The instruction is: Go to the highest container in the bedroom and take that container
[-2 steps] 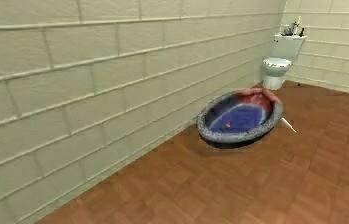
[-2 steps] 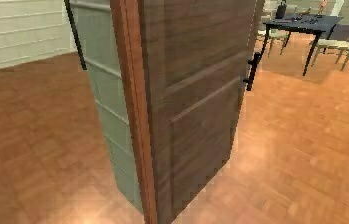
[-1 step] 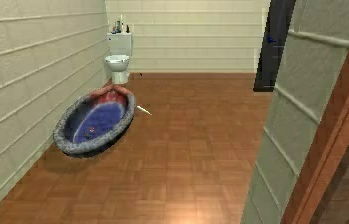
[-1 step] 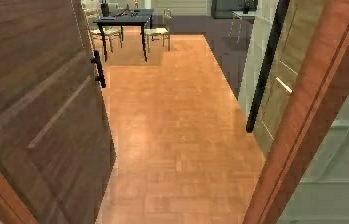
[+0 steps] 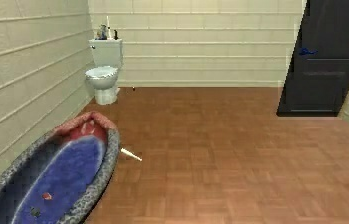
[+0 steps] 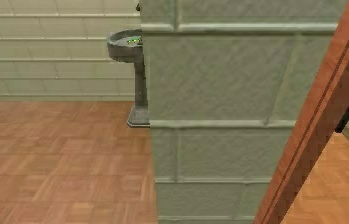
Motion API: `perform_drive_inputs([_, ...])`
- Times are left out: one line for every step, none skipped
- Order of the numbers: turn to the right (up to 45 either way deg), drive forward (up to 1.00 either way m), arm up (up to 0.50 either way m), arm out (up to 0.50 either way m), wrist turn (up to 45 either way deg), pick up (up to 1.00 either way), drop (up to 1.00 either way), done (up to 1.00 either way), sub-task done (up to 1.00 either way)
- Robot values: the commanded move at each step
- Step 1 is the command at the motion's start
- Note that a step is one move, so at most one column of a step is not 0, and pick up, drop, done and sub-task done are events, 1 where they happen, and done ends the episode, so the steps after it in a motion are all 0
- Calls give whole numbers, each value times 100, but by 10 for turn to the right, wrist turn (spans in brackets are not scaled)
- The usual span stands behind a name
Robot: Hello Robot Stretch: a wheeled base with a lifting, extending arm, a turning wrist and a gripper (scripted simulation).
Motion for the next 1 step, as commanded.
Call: perform_drive_inputs([0, 20, 0, 0, 0, 0, 0, 0, 0])
